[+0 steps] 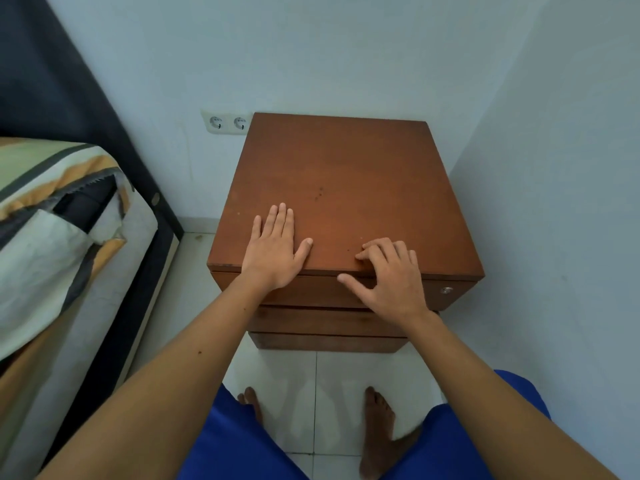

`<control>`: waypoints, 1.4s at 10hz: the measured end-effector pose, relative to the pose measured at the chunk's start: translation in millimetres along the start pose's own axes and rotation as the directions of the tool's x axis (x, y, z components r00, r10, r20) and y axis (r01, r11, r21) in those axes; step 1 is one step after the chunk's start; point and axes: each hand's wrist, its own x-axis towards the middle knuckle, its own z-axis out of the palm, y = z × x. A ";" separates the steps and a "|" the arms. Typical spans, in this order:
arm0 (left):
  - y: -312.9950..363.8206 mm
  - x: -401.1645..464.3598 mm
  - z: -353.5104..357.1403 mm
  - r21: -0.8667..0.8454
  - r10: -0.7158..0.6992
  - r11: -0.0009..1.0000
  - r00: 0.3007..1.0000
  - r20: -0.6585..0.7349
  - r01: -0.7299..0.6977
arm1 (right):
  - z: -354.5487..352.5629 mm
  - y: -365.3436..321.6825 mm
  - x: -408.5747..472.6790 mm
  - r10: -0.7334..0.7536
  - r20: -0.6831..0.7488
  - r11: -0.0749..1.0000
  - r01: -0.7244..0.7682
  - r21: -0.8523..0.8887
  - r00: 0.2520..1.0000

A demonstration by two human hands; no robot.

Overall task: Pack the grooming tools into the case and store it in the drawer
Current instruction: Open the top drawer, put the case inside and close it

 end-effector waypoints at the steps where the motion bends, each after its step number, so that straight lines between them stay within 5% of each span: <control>1: 0.7 -3.4 0.3 -0.011 -0.004 1.000 1.000 -0.002 0.004 | -12.3 15.3 10.9 0.008 0.034 0.989 -0.013 0.147 0.999; 3: 3.9 -9.1 -2.1 -0.016 0.004 1.000 1.000 0.002 -0.004 | -17.7 29.7 50.5 0.248 0.186 0.948 -0.278 0.157 0.951; 5: -3.0 -6.2 -4.1 -0.011 0.035 0.999 0.999 0.008 -0.035 | -1.6 19.8 51.9 0.186 0.377 0.982 -0.182 -0.045 0.907; 14: -3.4 -4.2 -1.4 0.001 0.010 1.000 1.000 -0.009 -0.010 | 0.9 17.9 51.4 0.181 0.377 0.983 -0.180 -0.040 0.908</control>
